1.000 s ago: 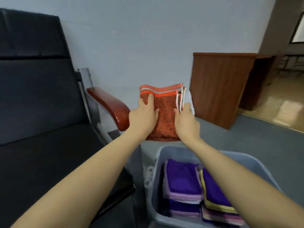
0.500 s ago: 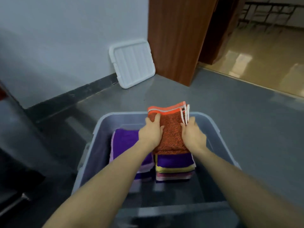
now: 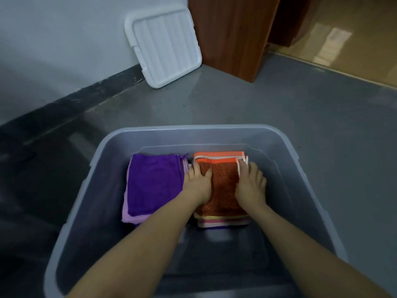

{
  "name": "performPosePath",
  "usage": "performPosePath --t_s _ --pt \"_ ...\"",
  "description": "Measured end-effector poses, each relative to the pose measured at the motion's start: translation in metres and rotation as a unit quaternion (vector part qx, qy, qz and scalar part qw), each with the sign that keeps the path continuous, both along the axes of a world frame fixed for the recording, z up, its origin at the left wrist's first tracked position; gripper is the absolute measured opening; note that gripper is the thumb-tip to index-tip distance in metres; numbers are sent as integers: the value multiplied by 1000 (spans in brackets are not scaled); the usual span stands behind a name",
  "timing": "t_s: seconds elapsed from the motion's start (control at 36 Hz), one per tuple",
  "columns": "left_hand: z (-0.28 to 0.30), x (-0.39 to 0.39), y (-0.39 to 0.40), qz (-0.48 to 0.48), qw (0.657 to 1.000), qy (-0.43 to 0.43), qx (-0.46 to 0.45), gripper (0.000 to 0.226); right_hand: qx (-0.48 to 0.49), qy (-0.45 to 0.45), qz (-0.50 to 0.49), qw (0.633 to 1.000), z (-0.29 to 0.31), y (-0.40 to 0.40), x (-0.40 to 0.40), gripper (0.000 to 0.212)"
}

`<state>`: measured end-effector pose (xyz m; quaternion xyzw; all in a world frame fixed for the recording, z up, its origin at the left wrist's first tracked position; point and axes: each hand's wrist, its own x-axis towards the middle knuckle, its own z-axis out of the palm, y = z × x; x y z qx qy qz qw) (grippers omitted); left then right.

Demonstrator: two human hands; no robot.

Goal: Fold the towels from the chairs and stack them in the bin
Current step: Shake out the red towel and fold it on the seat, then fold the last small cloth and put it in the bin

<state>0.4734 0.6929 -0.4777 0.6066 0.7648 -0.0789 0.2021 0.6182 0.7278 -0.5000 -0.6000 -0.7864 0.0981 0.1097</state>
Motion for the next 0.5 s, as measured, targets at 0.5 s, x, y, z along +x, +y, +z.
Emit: performPosePath --t_s 0.5 --pt "8 -21 -23 -78 996 -21 44 56 -83 -154 112 978 16 -13 -15 56"
